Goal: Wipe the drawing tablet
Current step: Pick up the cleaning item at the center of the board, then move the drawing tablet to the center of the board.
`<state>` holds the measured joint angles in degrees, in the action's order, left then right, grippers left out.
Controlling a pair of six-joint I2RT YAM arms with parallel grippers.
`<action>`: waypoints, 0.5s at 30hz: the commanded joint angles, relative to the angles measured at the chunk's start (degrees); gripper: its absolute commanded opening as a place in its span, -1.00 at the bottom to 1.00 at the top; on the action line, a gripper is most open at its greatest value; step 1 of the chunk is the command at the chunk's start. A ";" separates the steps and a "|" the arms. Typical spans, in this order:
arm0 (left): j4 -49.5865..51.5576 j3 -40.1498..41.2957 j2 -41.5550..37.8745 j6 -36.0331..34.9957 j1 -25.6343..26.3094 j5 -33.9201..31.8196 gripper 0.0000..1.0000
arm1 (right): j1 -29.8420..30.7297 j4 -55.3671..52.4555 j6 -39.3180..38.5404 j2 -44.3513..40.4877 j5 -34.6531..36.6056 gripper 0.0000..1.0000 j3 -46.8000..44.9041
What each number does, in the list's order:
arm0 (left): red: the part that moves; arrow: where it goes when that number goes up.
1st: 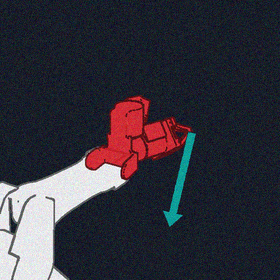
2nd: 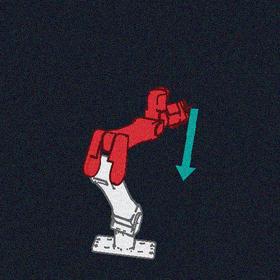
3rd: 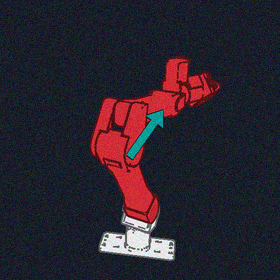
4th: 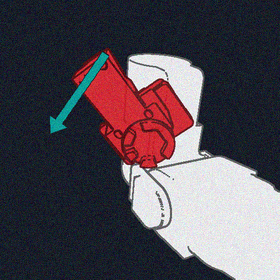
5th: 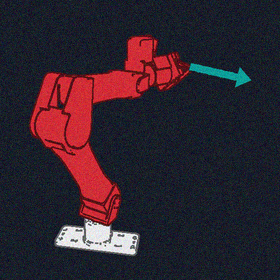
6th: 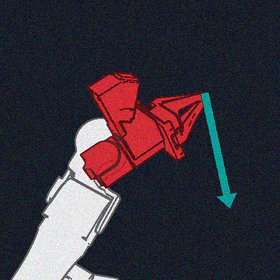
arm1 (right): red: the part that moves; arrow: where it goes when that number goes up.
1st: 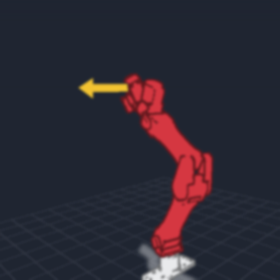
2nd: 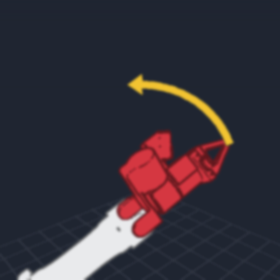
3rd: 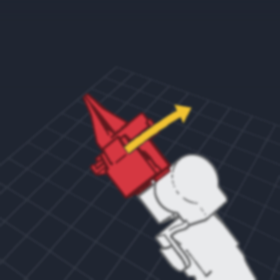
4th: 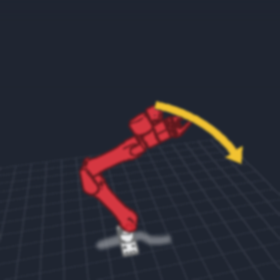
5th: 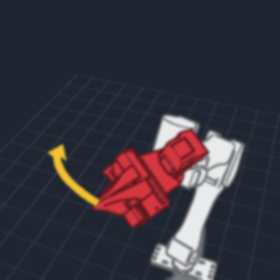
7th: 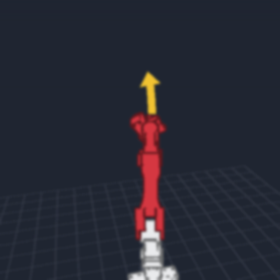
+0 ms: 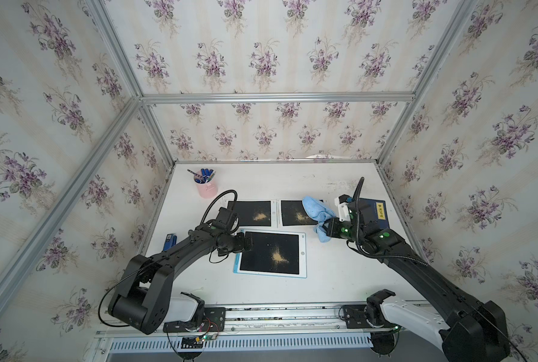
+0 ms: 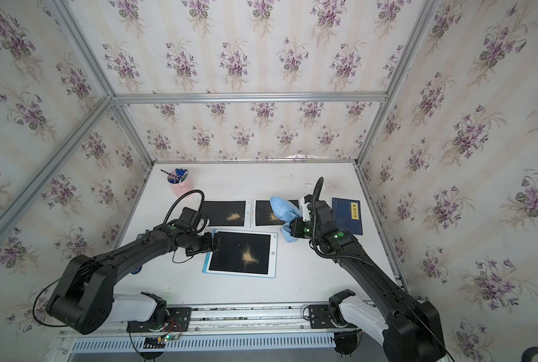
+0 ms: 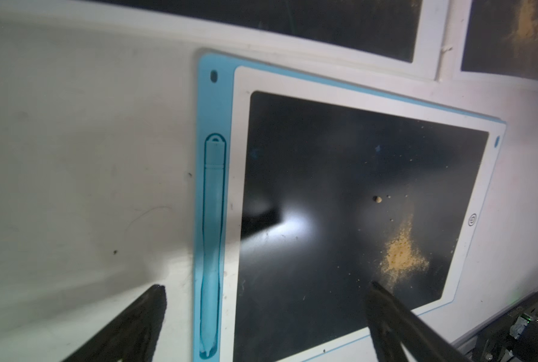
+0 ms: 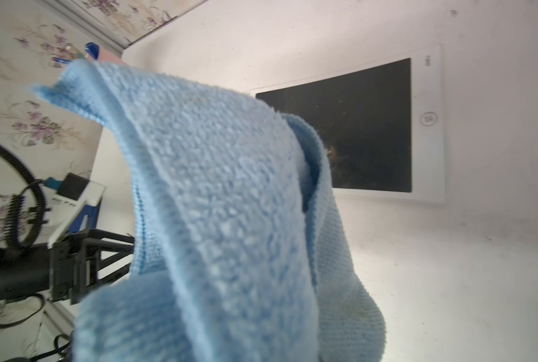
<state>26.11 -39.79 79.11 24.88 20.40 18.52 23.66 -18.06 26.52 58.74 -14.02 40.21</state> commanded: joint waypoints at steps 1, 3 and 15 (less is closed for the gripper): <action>0.53 0.48 0.81 2.11 1.46 -0.26 0.99 | 0.09 5.14 -1.91 -1.09 -7.73 -1.00 -1.74; 0.60 0.20 1.04 3.41 3.63 -1.05 0.99 | 0.09 7.51 -1.56 -1.34 -13.11 -1.00 -3.41; -1.28 -4.09 7.92 11.94 16.94 -4.90 0.97 | 0.07 10.49 -0.55 -1.54 -18.15 -1.00 -7.43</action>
<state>24.75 -43.59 85.60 33.71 35.88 14.15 23.75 -10.02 25.71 57.87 -30.70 33.28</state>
